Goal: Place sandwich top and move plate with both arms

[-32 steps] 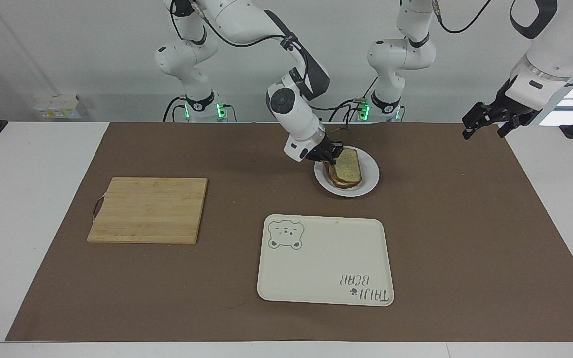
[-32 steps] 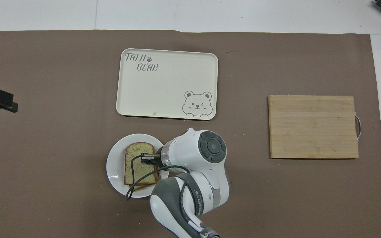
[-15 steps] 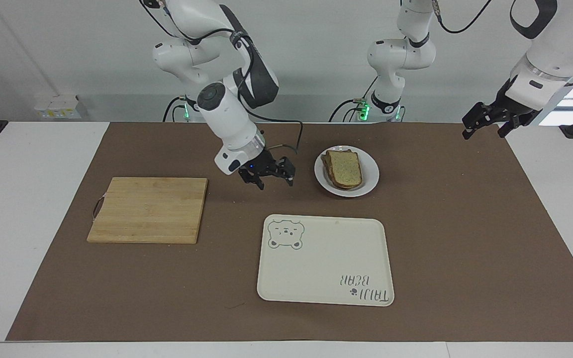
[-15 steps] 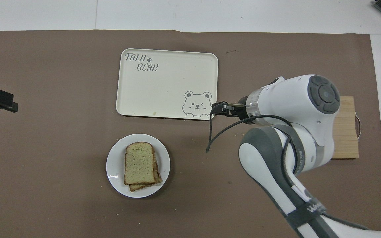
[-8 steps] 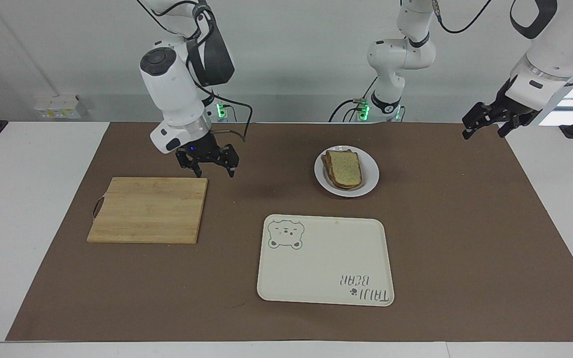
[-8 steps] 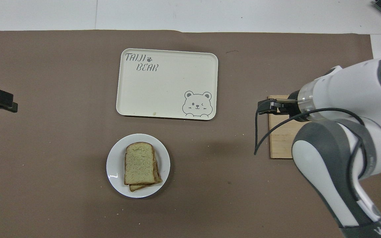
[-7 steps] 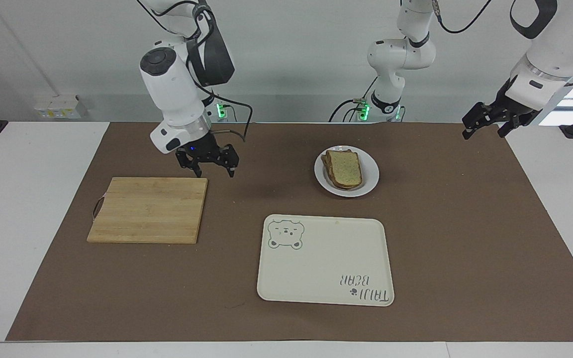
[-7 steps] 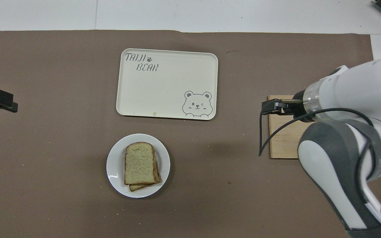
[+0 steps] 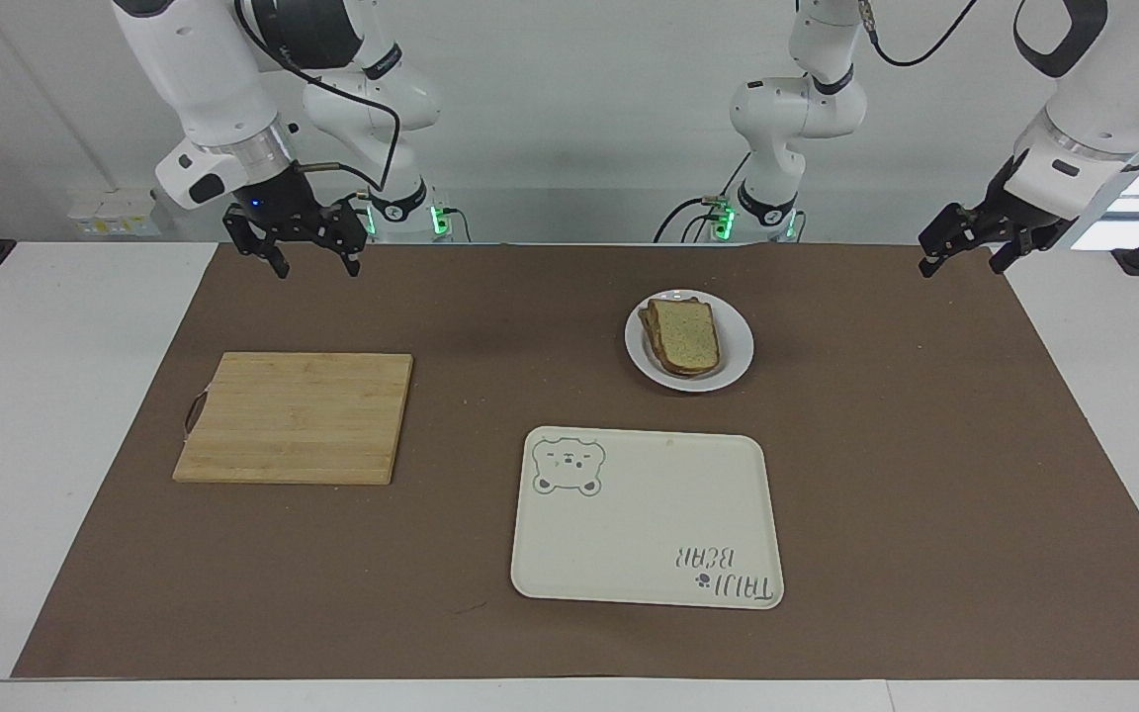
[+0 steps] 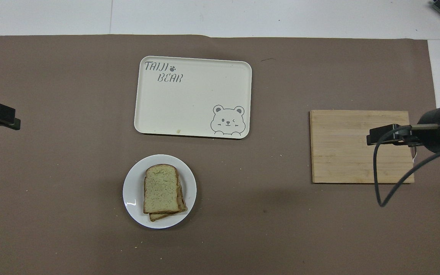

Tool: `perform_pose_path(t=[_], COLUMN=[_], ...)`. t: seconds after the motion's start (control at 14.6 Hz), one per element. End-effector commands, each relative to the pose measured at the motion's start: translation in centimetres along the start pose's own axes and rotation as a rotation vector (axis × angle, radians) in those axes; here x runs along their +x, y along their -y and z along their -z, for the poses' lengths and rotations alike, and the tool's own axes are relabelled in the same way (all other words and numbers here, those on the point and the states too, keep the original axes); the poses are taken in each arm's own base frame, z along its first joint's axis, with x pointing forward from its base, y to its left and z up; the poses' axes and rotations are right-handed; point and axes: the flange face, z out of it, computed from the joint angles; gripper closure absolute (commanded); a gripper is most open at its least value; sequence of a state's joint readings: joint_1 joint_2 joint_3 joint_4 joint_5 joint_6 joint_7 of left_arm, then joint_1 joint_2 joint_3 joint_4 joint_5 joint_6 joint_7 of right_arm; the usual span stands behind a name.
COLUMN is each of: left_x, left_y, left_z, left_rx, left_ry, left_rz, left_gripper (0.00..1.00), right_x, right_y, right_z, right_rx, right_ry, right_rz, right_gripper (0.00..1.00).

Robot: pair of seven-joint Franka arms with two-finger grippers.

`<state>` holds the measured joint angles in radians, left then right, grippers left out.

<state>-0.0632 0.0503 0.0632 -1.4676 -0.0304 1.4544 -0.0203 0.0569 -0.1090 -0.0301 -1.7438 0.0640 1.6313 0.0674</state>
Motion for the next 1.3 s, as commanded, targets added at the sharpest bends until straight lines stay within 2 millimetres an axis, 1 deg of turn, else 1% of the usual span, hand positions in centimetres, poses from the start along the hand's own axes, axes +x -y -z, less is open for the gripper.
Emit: perform_pose_path(t=[0.0, 0.21, 0.34, 0.48, 0.69, 0.82, 0.89, 1.03, 1.24], left_x=[-0.6, -0.4, -0.7, -1.5, -2.5, -3.4, -3.7, -4.2, -4.6], left_y=[0.1, 0.1, 0.0, -0.1, -0.6, -1.1, -1.0, -1.1, -1.7], left_z=[0.4, 0.6, 0.6, -0.3, -2.7, -5.4, -6.9, -9.9, -13.2], left_rx=[-0.014, -0.014, -0.027, -0.053, -0.078, -0.124, -0.151, -0.231, -0.331], left_ry=[0.001, -0.014, -0.011, -0.004, -0.028, -0.027, -0.036, -0.032, -0.018], left_rz=[0.004, 0.006, 0.006, 0.006, -0.007, -0.033, -0.071, -0.115, -0.162], left_gripper=[0.00, 0.00, 0.00, 0.00, 0.00, 0.00, 0.00, 0.00, 0.00], right_x=[-0.9, -1.3, -1.1, -1.2, -0.9, -0.8, -0.7, -0.7, -0.7], right_y=[-1.4, -2.6, -3.6, -3.6, -3.3, -3.5, -3.5, -3.6, -3.4], right_z=[1.7, 5.6, 5.6, 5.4, 5.4, 5.5, 5.0, 4.8, 5.0], right_rx=[-0.024, -0.046, -0.054, -0.051, -0.055, -0.055, -0.055, -0.053, -0.049], right_ry=[0.011, 0.018, 0.023, 0.021, 0.004, -0.012, -0.009, -0.007, -0.009], right_rz=[0.016, -0.006, 0.003, 0.010, 0.054, 0.094, 0.096, 0.090, 0.093], right_gripper=[0.00, 0.00, 0.00, 0.00, 0.00, 0.00, 0.00, 0.00, 0.00])
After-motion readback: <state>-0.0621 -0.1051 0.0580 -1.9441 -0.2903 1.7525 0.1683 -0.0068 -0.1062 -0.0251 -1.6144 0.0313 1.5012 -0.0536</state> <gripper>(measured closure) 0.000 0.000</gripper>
